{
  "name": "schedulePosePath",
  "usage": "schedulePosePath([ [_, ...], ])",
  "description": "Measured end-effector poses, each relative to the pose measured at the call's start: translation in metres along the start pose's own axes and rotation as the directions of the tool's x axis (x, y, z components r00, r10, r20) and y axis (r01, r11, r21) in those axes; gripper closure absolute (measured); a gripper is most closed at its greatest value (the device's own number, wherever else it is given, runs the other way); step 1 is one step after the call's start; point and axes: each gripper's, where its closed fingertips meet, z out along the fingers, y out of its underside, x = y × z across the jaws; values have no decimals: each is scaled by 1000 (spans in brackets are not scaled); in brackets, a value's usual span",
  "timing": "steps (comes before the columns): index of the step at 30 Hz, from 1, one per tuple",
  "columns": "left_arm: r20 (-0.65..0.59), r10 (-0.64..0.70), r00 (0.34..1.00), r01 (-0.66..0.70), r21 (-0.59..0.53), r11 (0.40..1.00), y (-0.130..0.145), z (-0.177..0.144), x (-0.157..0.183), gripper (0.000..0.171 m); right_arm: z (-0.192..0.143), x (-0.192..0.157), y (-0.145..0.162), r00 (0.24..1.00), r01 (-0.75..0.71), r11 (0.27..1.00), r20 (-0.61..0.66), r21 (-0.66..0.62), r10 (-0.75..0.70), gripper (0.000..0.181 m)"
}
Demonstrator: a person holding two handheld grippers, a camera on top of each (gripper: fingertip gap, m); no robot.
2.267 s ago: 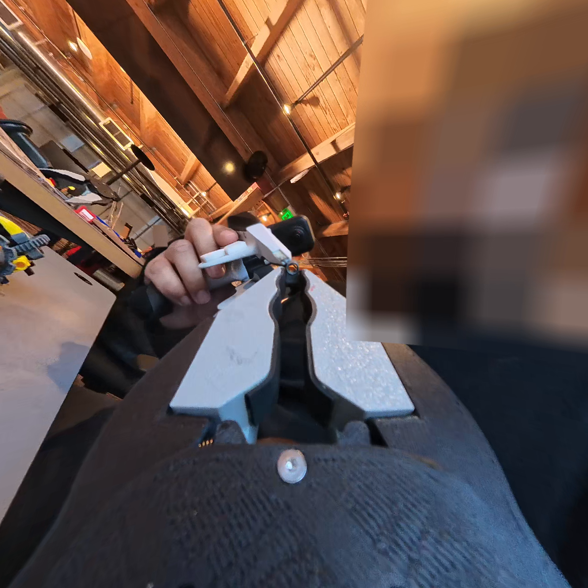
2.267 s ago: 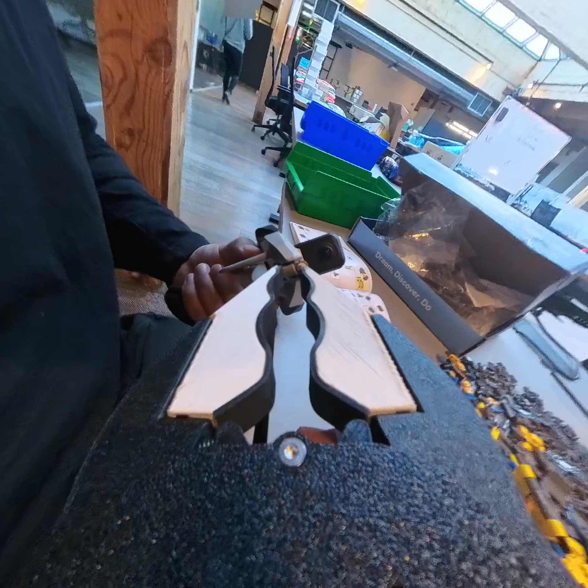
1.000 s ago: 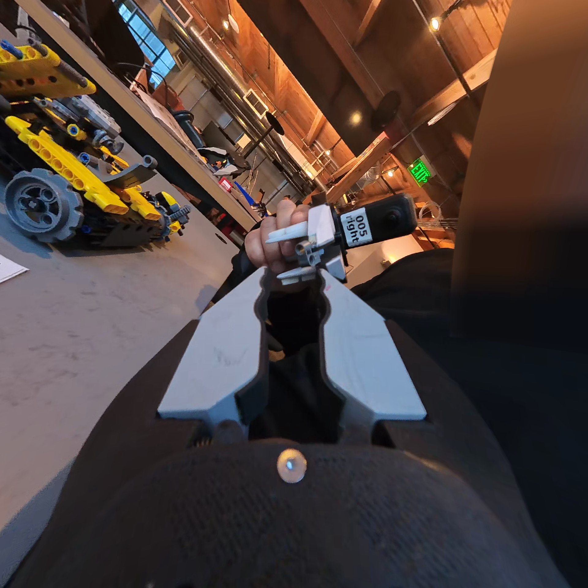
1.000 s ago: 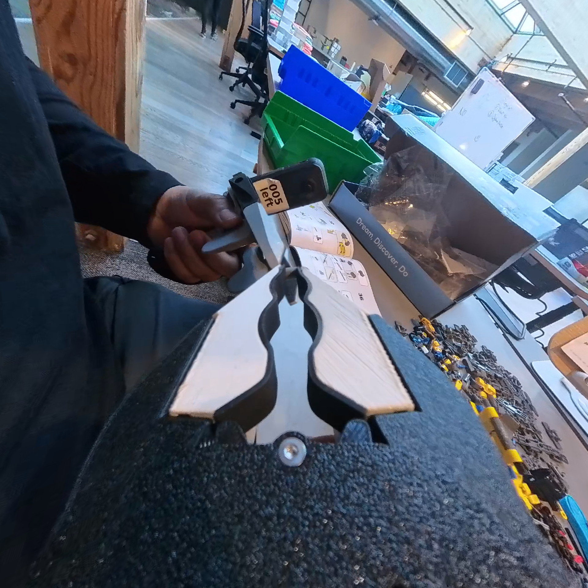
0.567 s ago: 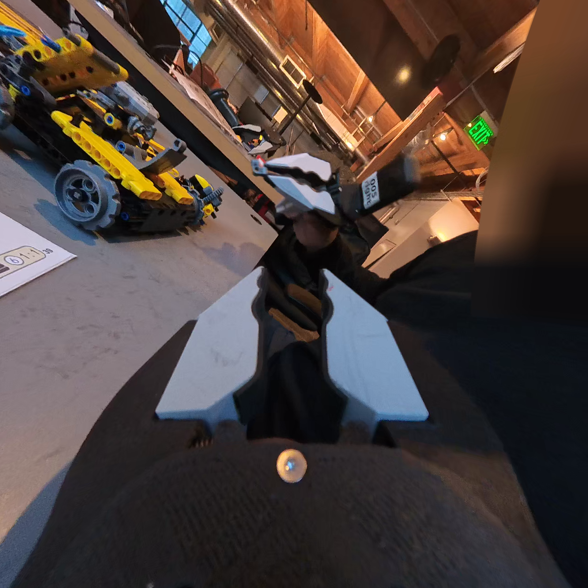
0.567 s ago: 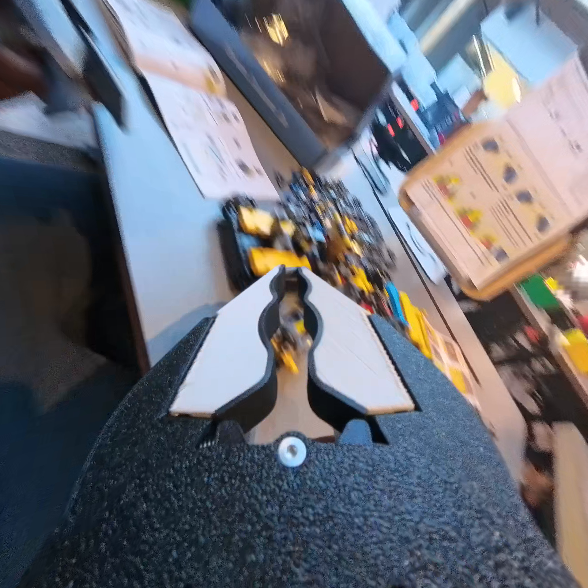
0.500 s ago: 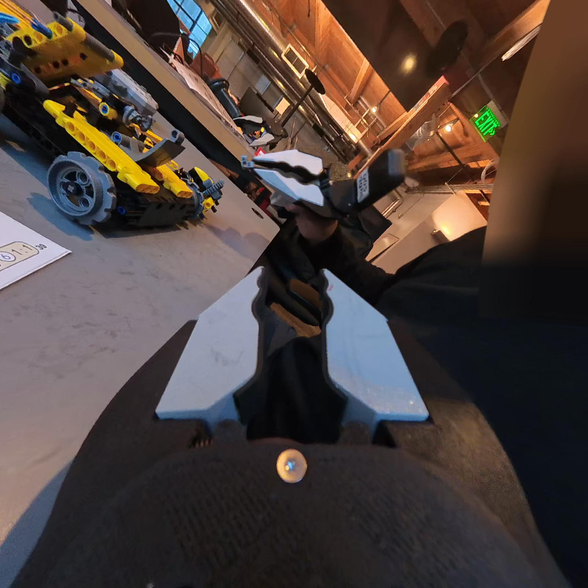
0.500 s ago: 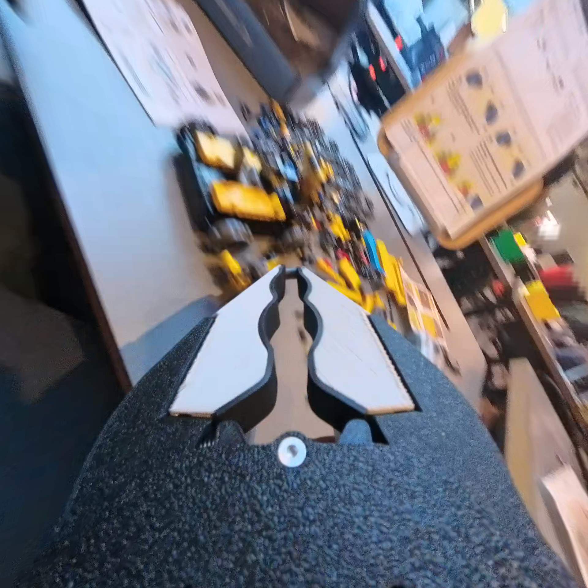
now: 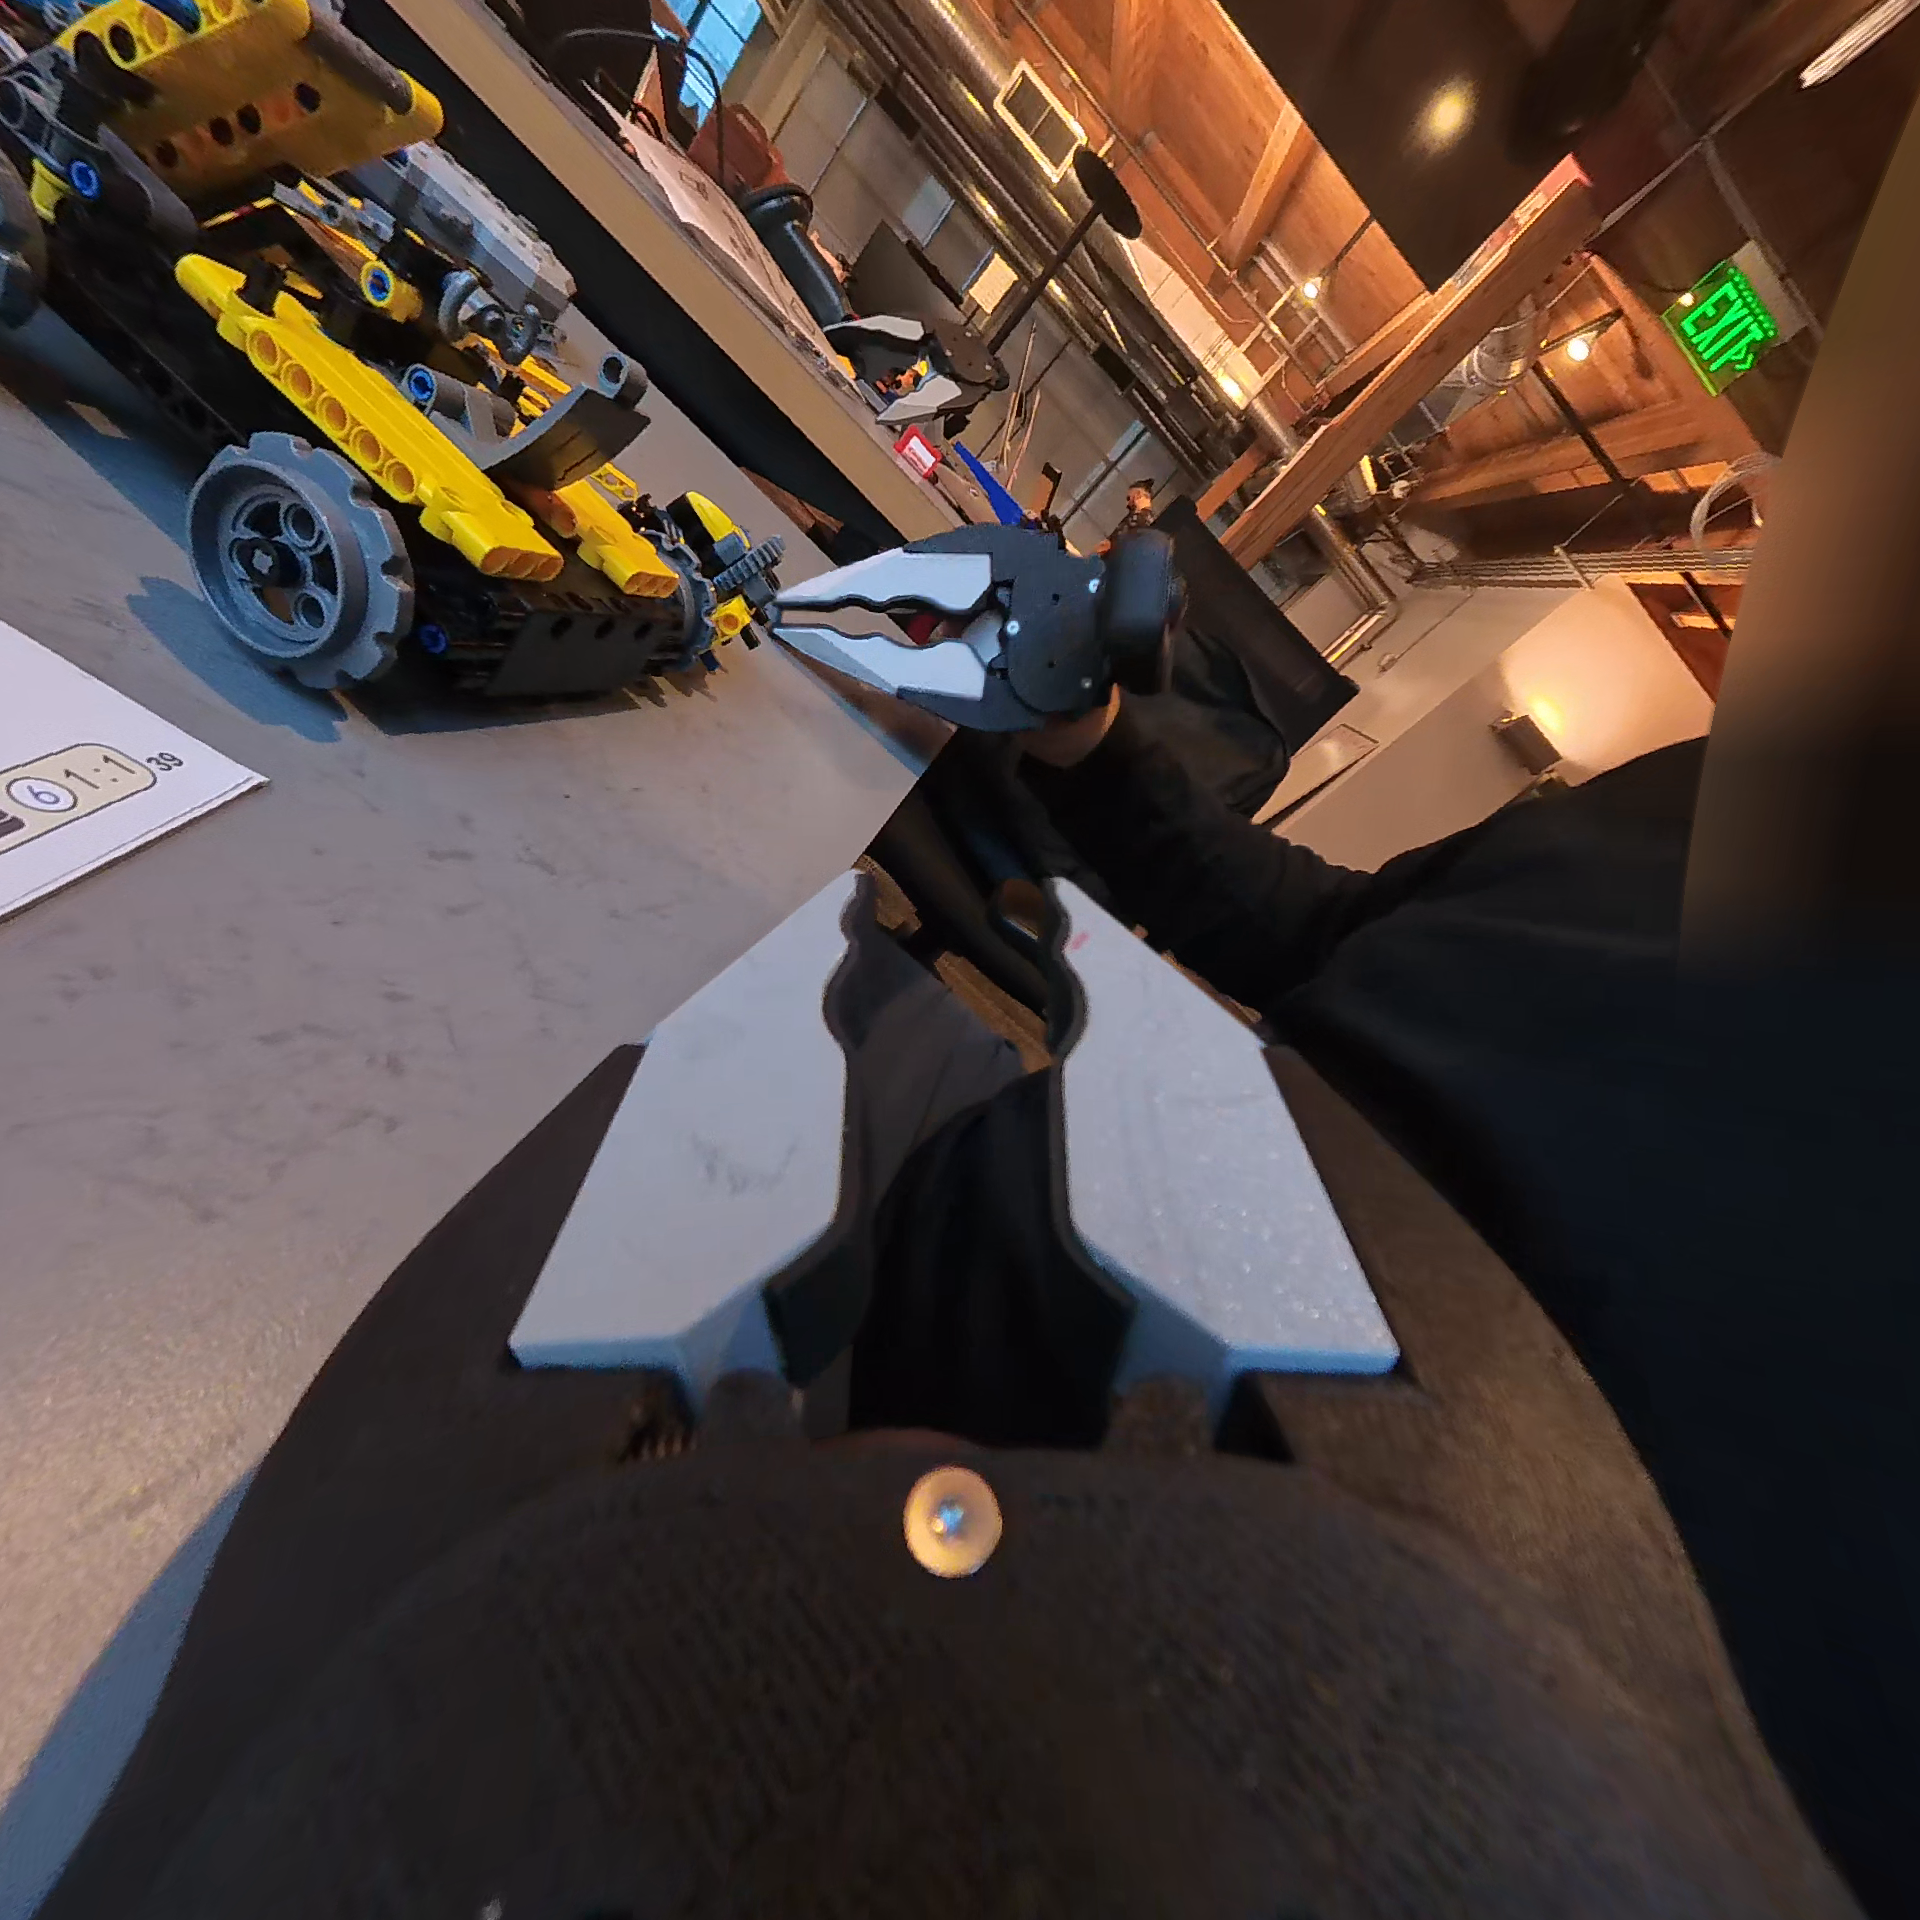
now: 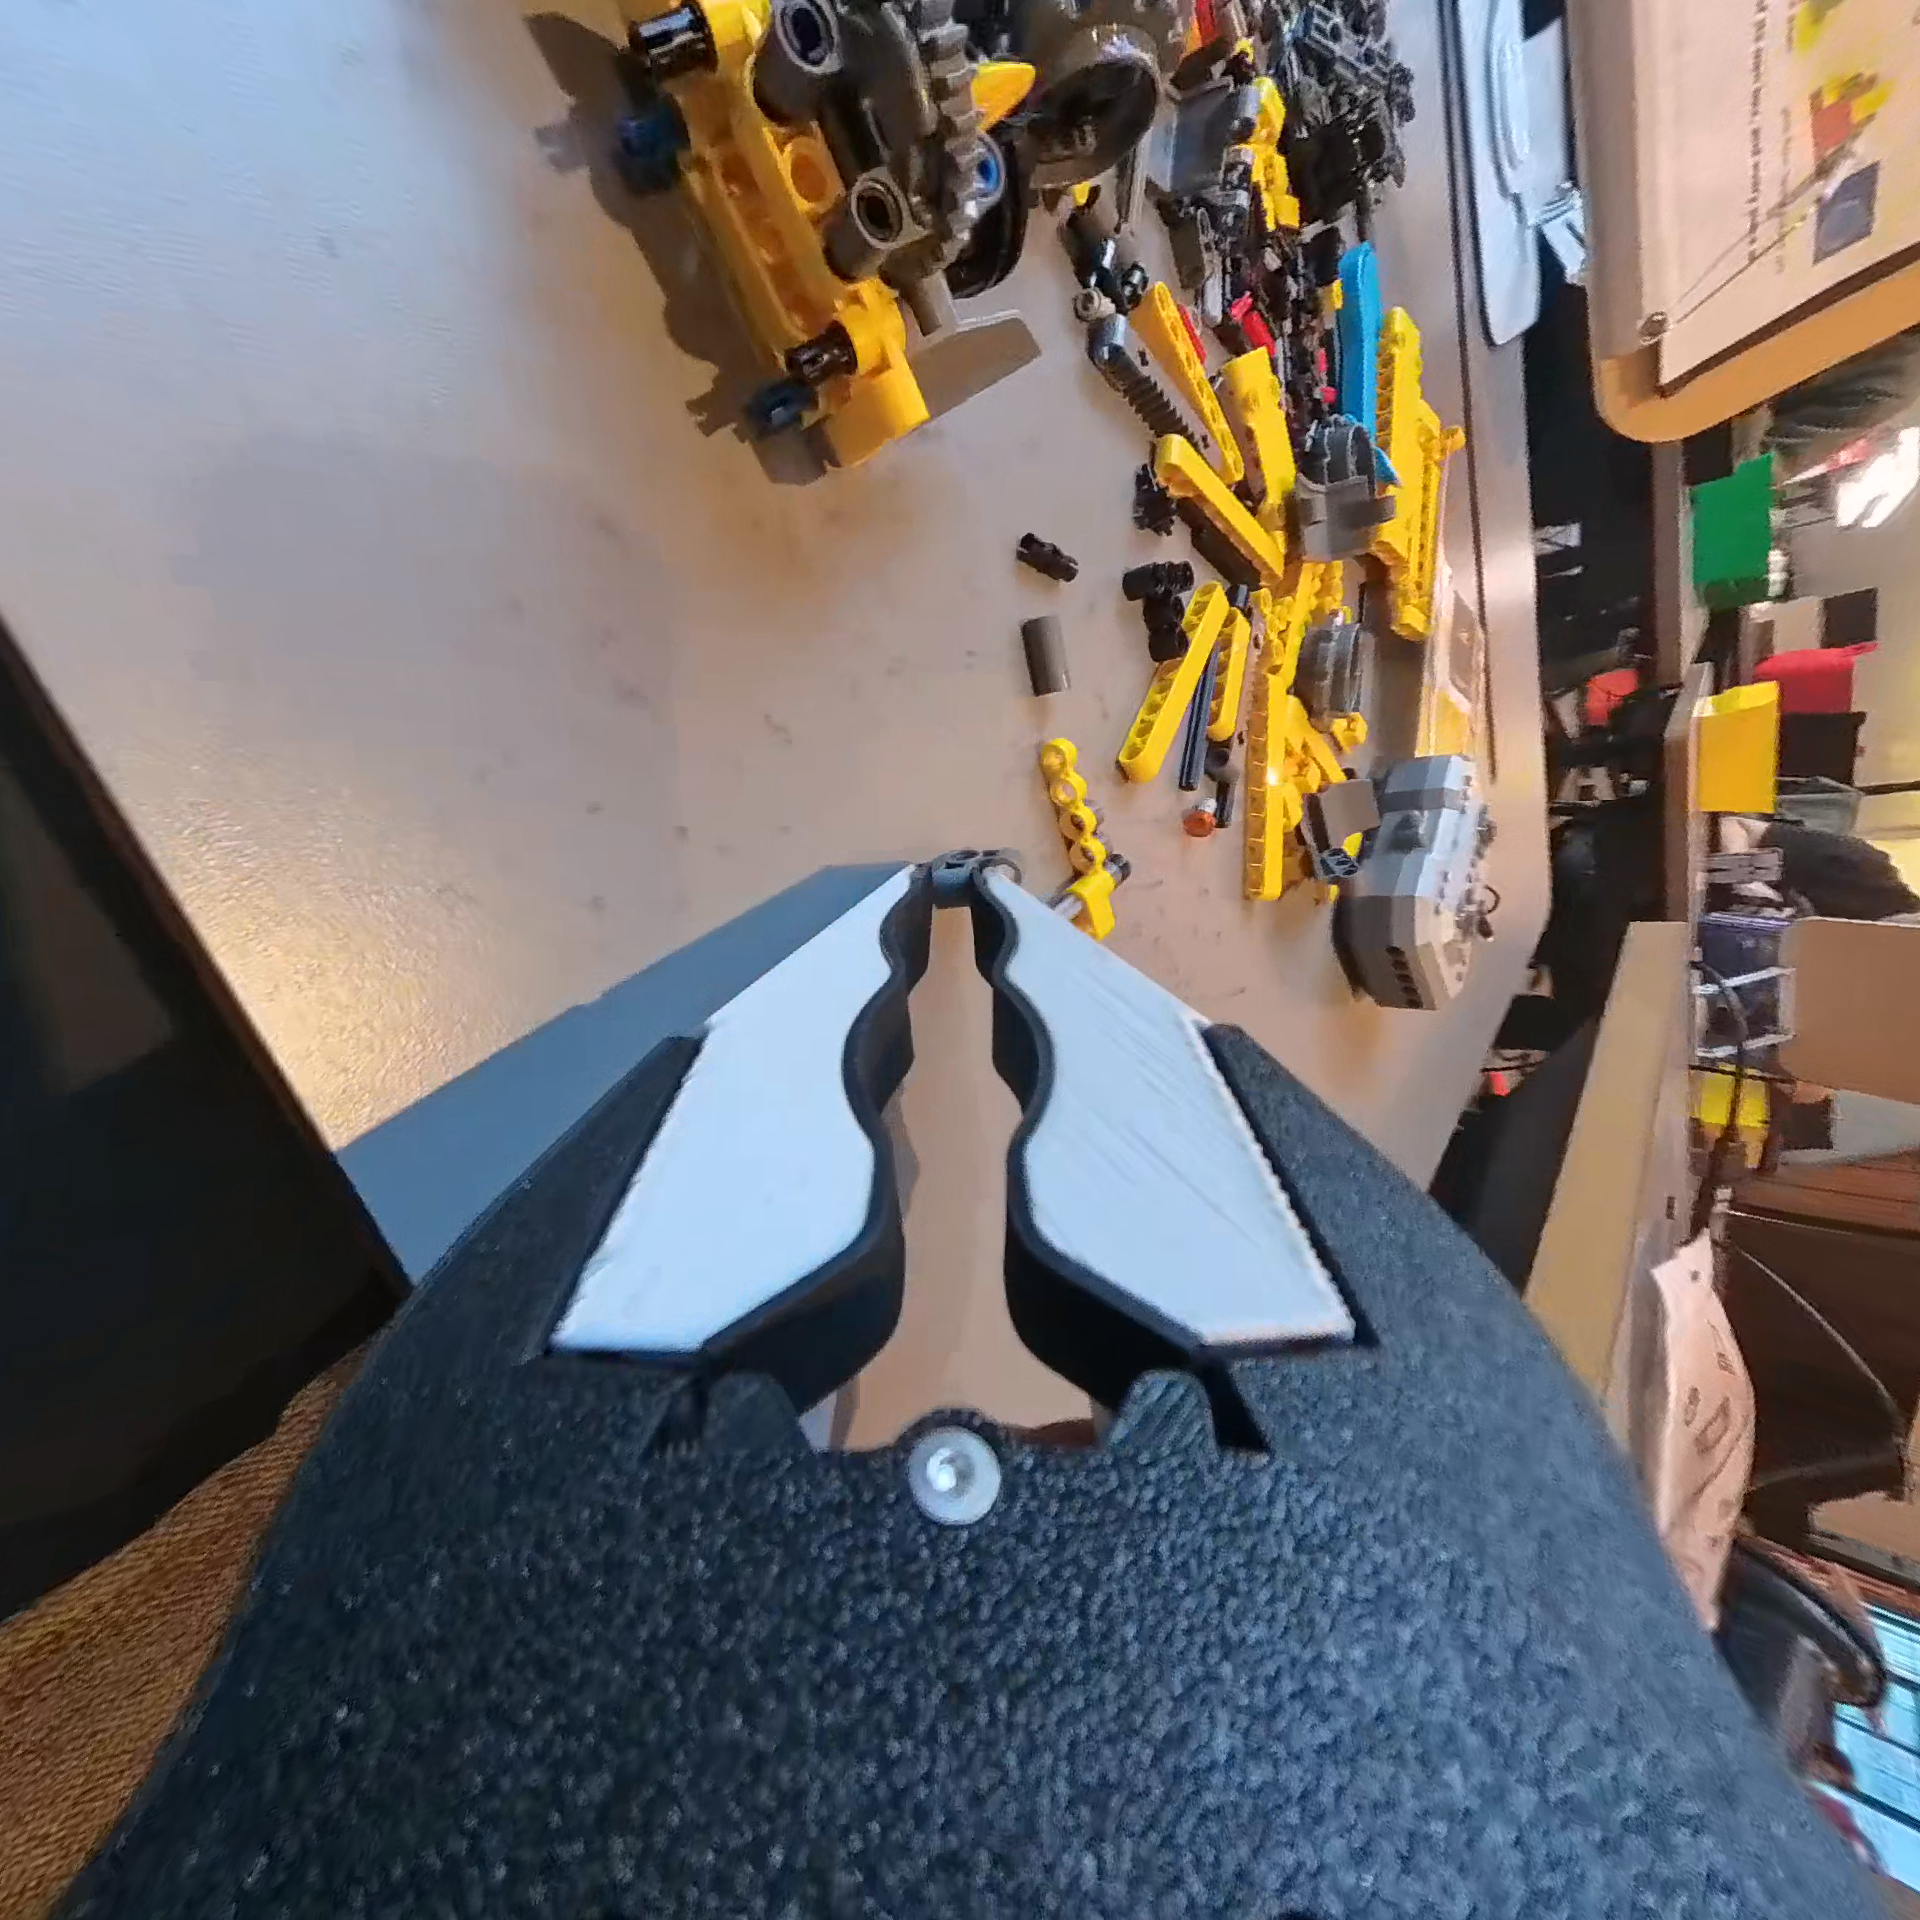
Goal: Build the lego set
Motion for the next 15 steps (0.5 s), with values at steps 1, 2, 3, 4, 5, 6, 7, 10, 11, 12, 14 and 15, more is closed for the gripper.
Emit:
schedulePosePath([
  [1, 0, -1, 1000, 1, -4, 1000, 1, 0, 0, 141, -1, -1, 0, 1000, -8, 1000, 21, -1, 8, 174],
  [2, 0, -4, 1000, 4, -9, 1000, 1, 0, -1, 141, -2, -2, 1, 999, -8, 1000, 41, 0, 8, 174],
  [3, -2, -6, 1000, 6, -13, 1000, 2, 1, -1, 141, -3, -3, 0, 998, 2, 1000, 61, 2, -2, 174],
  [4, -2, -7, 1000, 7, -17, 1000, 3, 1, -1, 141, -5, -5, 0, 997, 14, 1000, 78, 4, -14, 174],
  [5, -2, -8, 1000, 8, -21, 1000, 3, 1, -2, 141, -6, -6, 0, 995, 20, 1000, 97, 4, -20, 174],
  [6, -2, -8, 1000, 8, -24, 1000, 4, 1, -2, 141, -7, -8, -1, 993, 19, 1000, 117, 5, -20, 174],
  [7, -3, -9, 1000, 8, -26, 1000, 4, 1, -2, 141, -8, -9, -1, 991, 24, 1000, 134, 6, -25, 174],
  [10, -3, -7, 1000, 7, -32, 999, 5, 0, -1, 141, -13, -12, -3, 982, 55, 998, 182, 25, -59, 170],
  [11, -3, -6, 1000, 6, -34, 999, 6, 0, -1, 141, -14, -13, -4, 979, 46, 998, 199, 32, -52, 168],
  [12, -3, -6, 1000, 6, -37, 999, 6, 0, -1, 141, -16, -14, -5, 975, 35, 999, 218, 40, -43, 167],
  [14, -4, -7, 1000, 7, -39, 999, 6, 1, -1, 141, -17, -16, -5, 970, 16, 998, 242, 54, -28, 166],
  [15, -4, -7, 1000, 7, -40, 999, 6, 1, -1, 141, -17, -16, -5, 968, 4, 998, 251, 57, -18, 166],
])
